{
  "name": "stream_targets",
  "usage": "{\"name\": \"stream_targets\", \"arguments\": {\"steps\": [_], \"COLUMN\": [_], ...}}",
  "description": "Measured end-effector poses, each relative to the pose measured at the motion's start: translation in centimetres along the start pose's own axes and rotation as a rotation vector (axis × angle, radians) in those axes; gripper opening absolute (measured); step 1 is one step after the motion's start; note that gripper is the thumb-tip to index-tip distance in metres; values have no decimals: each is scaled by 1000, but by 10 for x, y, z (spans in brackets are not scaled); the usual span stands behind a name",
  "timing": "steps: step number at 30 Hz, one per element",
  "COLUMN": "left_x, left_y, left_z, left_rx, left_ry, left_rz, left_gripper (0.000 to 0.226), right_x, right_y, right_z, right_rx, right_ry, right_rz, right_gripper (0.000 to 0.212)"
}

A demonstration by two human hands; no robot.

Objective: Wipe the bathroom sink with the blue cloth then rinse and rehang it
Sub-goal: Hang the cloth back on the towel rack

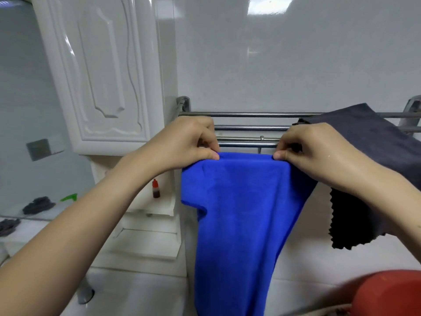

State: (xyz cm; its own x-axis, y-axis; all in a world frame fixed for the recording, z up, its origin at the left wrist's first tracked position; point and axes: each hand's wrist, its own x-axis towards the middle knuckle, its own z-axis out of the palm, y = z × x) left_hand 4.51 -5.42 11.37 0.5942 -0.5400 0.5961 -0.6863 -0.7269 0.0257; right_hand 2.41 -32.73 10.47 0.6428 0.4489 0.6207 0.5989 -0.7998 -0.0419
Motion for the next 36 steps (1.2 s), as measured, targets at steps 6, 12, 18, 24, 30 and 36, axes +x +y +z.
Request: {"name": "stream_targets", "arguments": {"steps": [6, 12, 18, 24, 30, 36], "left_x": [-8, -46, -16, 11, 6, -9], "left_y": [4, 14, 1, -3, 5, 12], "left_z": [-1, 23, -5, -3, -10, -3], "left_rx": [-45, 76, 45, 71, -160, -172], "left_ry": [-135, 67, 145, -15, -274, -276], "left_rz": [-37, -60, -34, 8, -138, -155], "left_gripper": [14, 26, 20, 8, 11, 4], "right_x": [-10, -37, -12, 7, 2, -8], "right_y": [-3, -7, 1, 11, 8, -8], "right_z": [0, 17, 0, -4, -9, -4], "right_rx": [147, 23, 31, -66, 73, 65], "right_ry": [-60, 100, 227, 96, -37, -85], "right_rz": [-65, -93, -4, -20, -81, -77], "right_gripper": [16, 25, 13, 7, 11, 39]}}
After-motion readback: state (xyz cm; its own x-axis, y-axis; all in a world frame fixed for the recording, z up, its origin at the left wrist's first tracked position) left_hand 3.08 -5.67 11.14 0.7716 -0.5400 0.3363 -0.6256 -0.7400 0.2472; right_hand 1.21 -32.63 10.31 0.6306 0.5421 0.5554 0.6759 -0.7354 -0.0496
